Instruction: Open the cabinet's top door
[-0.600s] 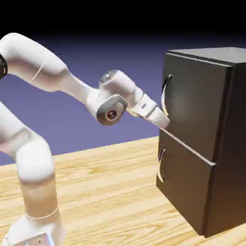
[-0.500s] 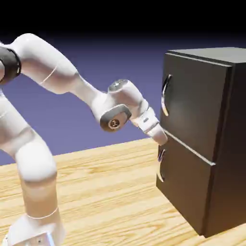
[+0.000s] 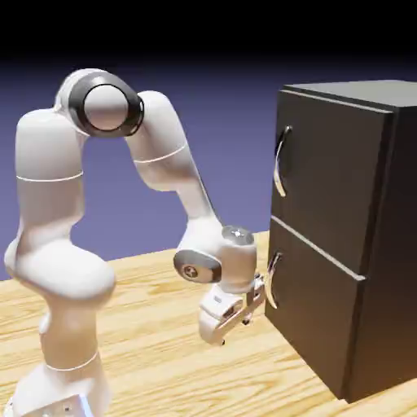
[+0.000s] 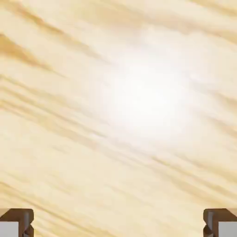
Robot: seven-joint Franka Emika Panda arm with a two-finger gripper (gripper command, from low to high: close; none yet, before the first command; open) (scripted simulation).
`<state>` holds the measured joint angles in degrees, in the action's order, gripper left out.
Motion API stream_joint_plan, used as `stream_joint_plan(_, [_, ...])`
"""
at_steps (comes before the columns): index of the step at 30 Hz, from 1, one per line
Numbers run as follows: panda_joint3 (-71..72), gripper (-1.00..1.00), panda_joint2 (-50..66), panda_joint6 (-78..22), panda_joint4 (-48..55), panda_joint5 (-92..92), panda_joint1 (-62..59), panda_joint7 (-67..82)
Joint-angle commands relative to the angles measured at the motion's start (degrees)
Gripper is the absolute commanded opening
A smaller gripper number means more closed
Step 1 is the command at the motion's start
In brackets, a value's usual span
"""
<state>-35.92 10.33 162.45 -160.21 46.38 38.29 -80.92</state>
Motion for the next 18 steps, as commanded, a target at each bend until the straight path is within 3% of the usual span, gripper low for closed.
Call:
stream_joint_plan(1, [-1.7, 0.00, 2.1, -0.6, 0.0, 2.2, 1.8, -1.9])
stream_joint_plan(18, [-31.2, 0.00, 37.4, -10.1, 0.7, 40.3, 32.7, -33.5])
